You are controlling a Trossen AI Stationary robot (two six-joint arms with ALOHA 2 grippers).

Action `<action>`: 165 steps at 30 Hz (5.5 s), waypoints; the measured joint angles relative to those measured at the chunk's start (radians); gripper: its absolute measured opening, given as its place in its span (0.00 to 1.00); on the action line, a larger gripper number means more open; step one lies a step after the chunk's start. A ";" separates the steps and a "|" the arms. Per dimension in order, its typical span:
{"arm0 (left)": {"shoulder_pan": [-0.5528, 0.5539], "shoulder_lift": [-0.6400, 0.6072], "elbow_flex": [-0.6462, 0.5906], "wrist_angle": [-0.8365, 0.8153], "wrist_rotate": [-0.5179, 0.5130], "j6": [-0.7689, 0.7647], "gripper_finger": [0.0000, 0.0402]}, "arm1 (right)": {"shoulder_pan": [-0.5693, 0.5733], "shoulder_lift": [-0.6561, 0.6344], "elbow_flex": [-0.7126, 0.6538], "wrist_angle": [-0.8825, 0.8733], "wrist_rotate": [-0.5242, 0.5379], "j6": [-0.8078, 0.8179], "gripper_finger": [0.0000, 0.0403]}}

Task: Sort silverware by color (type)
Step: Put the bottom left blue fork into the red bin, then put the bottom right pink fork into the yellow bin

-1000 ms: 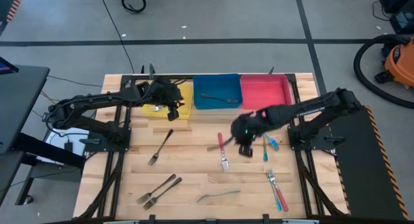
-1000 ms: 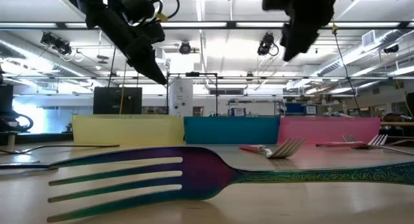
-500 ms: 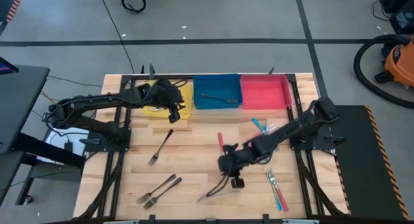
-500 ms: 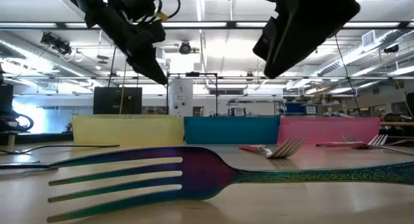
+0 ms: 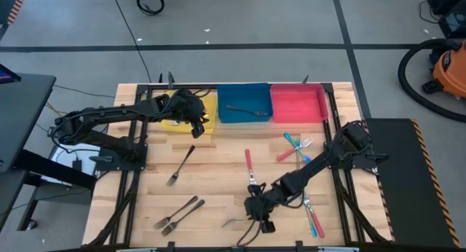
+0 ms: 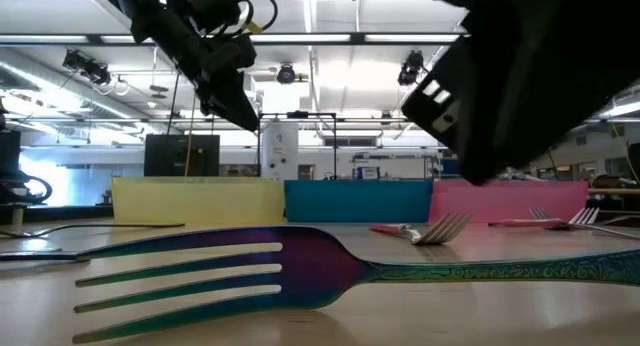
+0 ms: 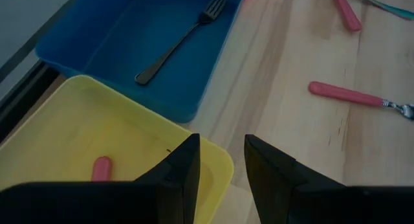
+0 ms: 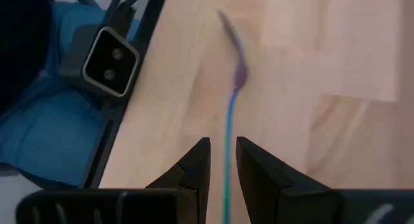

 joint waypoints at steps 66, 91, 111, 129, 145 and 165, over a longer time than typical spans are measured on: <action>-0.138 0.000 0.000 -0.074 -0.001 0.044 0.30 | -0.284 -0.300 -0.002 -0.663 0.338 -0.127 0.02; -0.118 0.000 0.000 -0.006 -0.032 0.275 0.30 | -1.150 -0.769 -0.086 -1.050 0.373 -0.371 0.02; 0.128 0.000 0.000 0.071 -0.040 0.318 0.30 | -1.444 -0.631 -0.312 -0.702 0.153 -0.643 0.02; 0.146 0.000 0.000 0.072 -0.038 0.317 0.30 | -1.465 -0.386 -0.312 -0.644 0.064 -0.687 0.14; 0.072 0.000 0.000 0.083 -0.038 0.317 0.30 | -1.334 -0.556 -0.312 -0.694 0.259 -0.554 0.24; -0.038 0.000 0.000 0.102 -0.039 0.296 0.30 | -0.858 -0.913 -0.312 -1.104 -0.156 0.339 0.24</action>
